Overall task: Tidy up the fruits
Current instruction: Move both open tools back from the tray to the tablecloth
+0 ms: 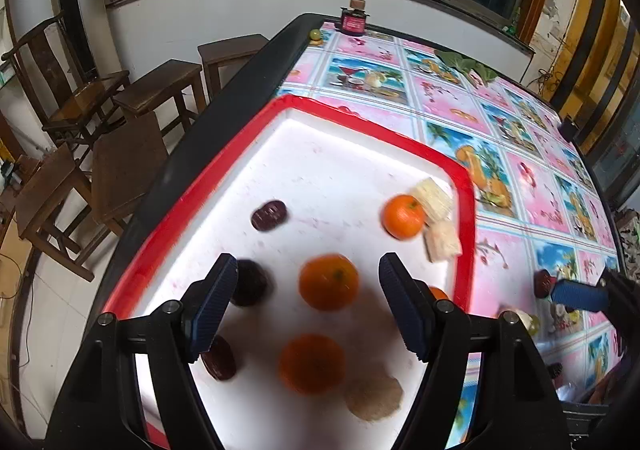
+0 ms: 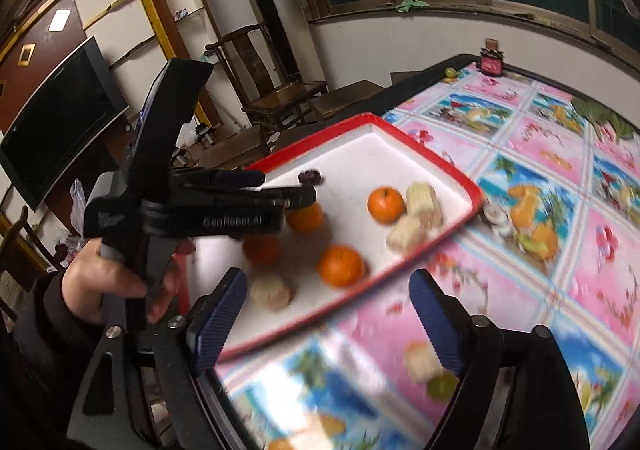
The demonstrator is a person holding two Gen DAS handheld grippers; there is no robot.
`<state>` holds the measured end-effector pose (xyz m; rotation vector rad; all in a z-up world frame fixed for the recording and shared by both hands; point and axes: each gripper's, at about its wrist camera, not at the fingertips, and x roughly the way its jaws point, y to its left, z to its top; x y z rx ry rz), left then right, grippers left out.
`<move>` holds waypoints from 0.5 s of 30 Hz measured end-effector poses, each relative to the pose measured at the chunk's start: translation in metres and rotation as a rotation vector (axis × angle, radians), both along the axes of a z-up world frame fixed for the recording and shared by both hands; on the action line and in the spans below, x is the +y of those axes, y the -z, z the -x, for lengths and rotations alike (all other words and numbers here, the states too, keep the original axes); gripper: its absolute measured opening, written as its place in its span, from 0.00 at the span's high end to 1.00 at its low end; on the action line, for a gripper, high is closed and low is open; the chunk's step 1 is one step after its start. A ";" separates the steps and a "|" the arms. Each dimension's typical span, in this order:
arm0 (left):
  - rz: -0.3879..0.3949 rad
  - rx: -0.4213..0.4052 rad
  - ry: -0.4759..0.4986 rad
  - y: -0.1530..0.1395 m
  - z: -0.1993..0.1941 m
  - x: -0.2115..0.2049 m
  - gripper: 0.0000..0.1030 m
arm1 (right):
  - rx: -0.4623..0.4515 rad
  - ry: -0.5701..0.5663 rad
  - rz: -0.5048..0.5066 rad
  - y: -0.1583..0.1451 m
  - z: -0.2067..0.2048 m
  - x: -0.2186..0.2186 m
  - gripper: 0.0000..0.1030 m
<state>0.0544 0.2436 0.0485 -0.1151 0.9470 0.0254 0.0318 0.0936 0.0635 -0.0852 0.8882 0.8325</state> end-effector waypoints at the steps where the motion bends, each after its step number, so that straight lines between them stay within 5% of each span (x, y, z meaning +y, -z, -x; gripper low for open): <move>1: 0.002 0.003 0.003 0.000 0.002 -0.003 0.29 | 0.008 0.008 -0.004 0.001 0.005 -0.006 0.15; 15: -0.035 -0.039 0.087 -0.019 0.033 -0.045 0.26 | 0.039 0.111 0.017 0.012 0.045 -0.086 0.15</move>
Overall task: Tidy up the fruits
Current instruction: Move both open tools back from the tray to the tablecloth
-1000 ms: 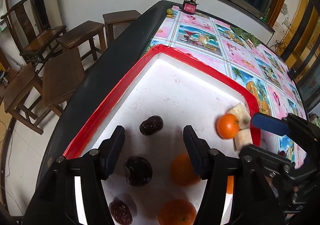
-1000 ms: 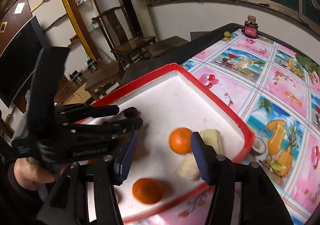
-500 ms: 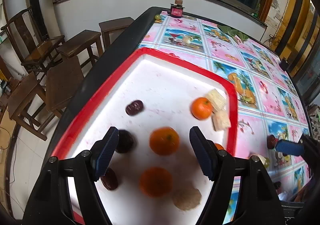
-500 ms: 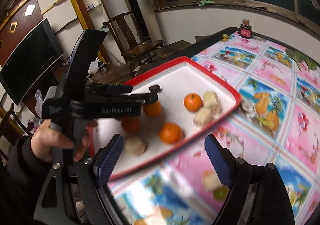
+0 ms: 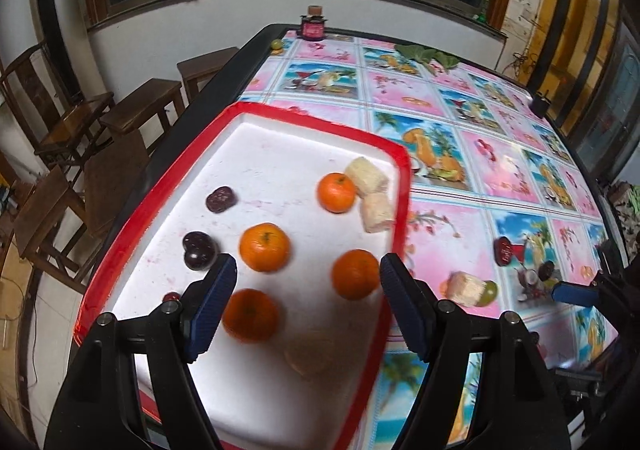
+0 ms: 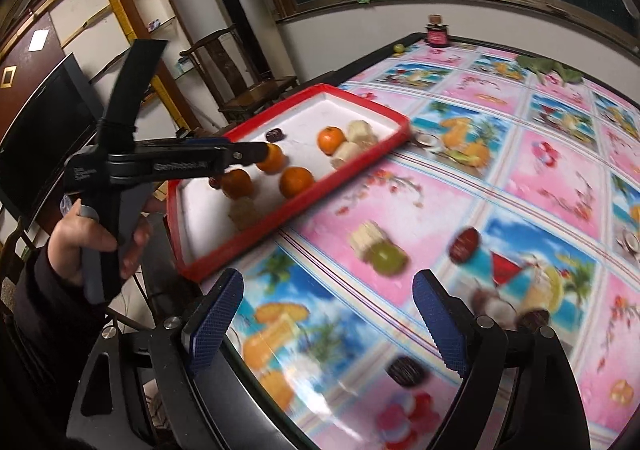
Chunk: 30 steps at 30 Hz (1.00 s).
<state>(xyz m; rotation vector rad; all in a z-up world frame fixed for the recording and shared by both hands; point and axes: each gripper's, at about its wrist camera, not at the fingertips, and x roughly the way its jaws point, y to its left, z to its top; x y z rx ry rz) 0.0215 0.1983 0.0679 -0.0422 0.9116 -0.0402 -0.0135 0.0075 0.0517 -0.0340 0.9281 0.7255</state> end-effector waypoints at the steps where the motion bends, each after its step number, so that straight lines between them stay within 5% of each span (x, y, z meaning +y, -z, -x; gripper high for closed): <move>1: 0.001 -0.004 0.007 -0.002 0.002 -0.003 0.25 | 0.001 0.009 0.002 0.000 0.002 -0.006 0.15; 15: 0.052 0.007 0.121 0.001 0.032 -0.055 0.25 | 0.039 0.135 0.014 0.022 0.009 -0.068 0.15; 24: -0.006 0.029 0.199 0.023 0.035 -0.096 0.25 | 0.004 0.148 0.041 0.020 0.007 -0.076 0.17; 28: -0.014 0.043 0.191 0.033 0.028 -0.097 0.26 | -0.001 0.169 0.094 0.028 0.001 -0.079 0.38; 30: -0.026 0.051 0.190 0.037 0.024 -0.097 0.34 | 0.019 0.185 0.099 0.032 -0.002 -0.083 0.40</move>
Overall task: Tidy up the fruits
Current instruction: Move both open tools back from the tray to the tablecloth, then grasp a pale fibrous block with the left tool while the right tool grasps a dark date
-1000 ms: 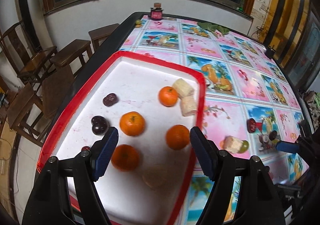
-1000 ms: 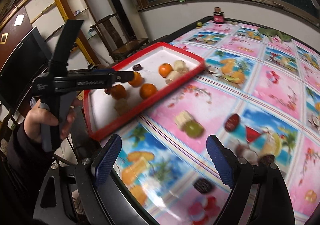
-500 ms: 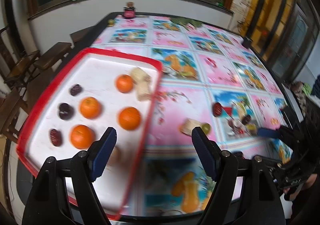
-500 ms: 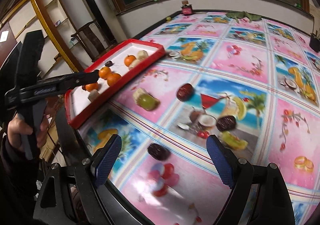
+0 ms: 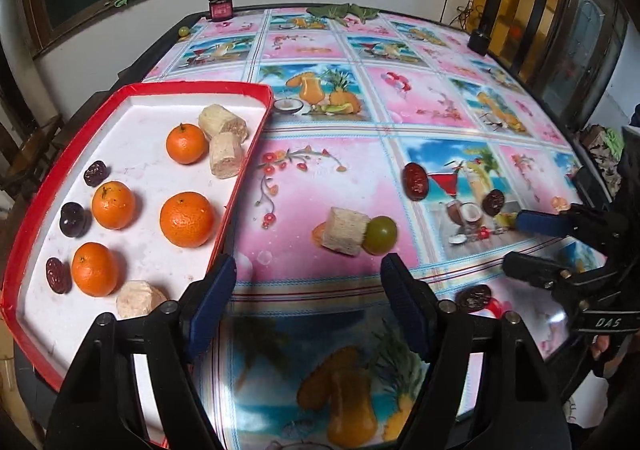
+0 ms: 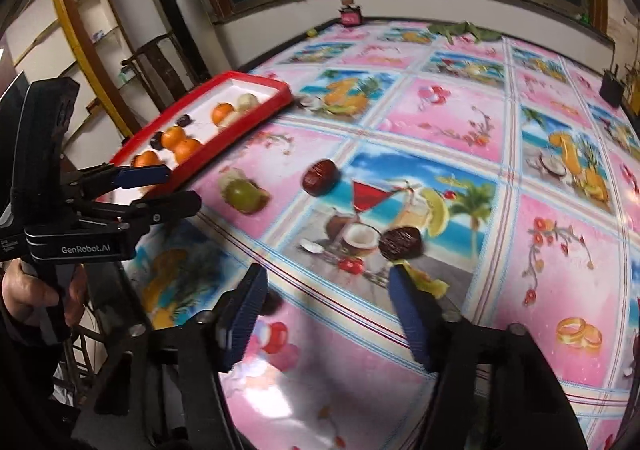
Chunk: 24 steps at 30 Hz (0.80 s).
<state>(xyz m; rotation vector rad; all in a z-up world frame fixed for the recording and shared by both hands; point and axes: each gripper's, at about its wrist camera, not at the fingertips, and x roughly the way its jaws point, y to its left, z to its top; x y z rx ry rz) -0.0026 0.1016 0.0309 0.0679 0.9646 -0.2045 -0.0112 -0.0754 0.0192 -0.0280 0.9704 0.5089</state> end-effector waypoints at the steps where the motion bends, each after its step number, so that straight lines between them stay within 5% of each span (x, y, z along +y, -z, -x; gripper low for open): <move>1: -0.004 0.008 0.001 0.003 -0.002 0.000 0.37 | 0.003 0.013 0.003 0.002 -0.001 -0.003 0.40; 5: -0.012 0.038 0.009 0.013 -0.011 -0.004 0.45 | 0.005 0.028 0.006 0.003 -0.003 -0.008 0.40; 15: 0.015 0.036 0.032 0.012 -0.021 -0.013 0.45 | 0.010 0.049 0.028 0.008 -0.013 -0.011 0.40; 18: 0.028 0.034 0.037 0.010 -0.025 -0.013 0.56 | 0.010 0.065 0.033 0.011 -0.020 -0.011 0.40; 21: 0.039 0.033 0.039 0.010 -0.025 -0.014 0.57 | 0.003 0.078 0.045 0.013 -0.025 -0.009 0.40; 24: 0.040 0.035 0.052 0.010 -0.021 -0.016 0.57 | -0.008 0.083 0.061 0.015 -0.031 -0.004 0.47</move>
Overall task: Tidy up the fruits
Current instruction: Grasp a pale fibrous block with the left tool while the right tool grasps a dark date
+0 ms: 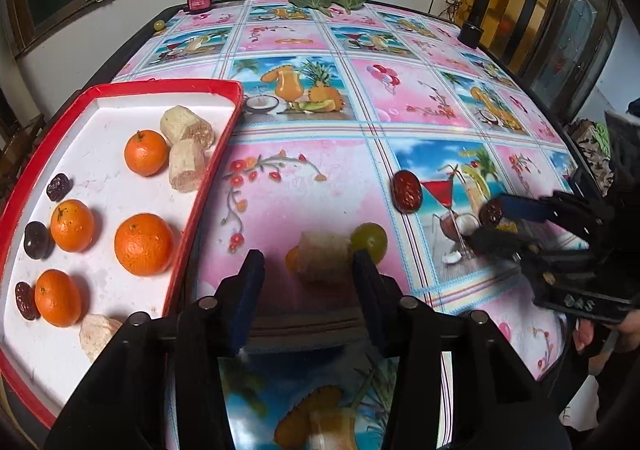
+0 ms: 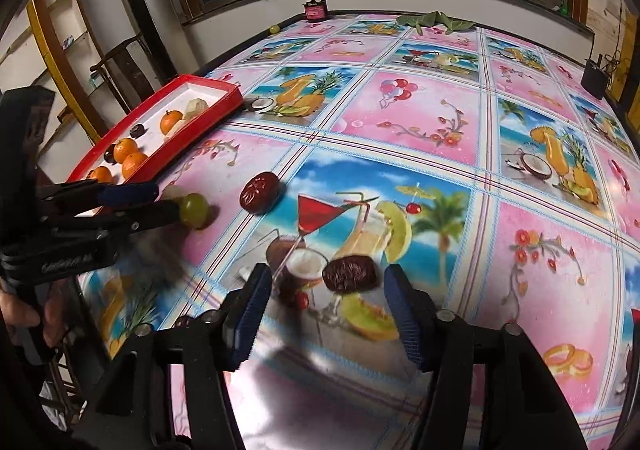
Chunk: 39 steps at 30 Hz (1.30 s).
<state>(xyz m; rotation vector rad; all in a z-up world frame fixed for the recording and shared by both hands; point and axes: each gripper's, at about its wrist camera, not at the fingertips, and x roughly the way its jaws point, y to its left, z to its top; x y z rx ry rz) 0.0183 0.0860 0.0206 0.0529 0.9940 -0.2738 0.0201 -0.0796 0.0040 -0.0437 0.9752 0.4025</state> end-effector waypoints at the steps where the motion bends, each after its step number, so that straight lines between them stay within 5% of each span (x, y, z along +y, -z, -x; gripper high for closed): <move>1: 0.002 0.002 0.003 0.001 0.002 0.000 0.57 | -0.007 0.000 0.006 0.000 -0.001 0.002 0.52; 5: 0.000 0.005 0.002 0.004 0.004 0.003 0.57 | -0.026 0.009 0.036 0.001 -0.004 0.005 0.72; 14: 0.070 0.026 0.045 0.001 0.006 -0.001 0.57 | -0.027 0.025 0.016 0.000 -0.003 0.001 0.72; 18: 0.014 -0.005 0.053 -0.003 0.012 -0.009 0.57 | -0.025 0.025 0.005 -0.001 -0.002 0.000 0.72; 34: 0.015 0.025 0.011 0.008 -0.013 -0.009 0.58 | -0.025 0.023 0.000 -0.002 0.000 0.002 0.72; 36: 0.020 0.024 0.006 0.008 -0.013 -0.007 0.77 | -0.028 0.019 -0.003 -0.004 0.001 0.003 0.72; 39: 0.026 0.029 0.003 0.008 -0.013 -0.004 0.77 | -0.041 0.011 0.000 -0.008 0.002 0.006 0.72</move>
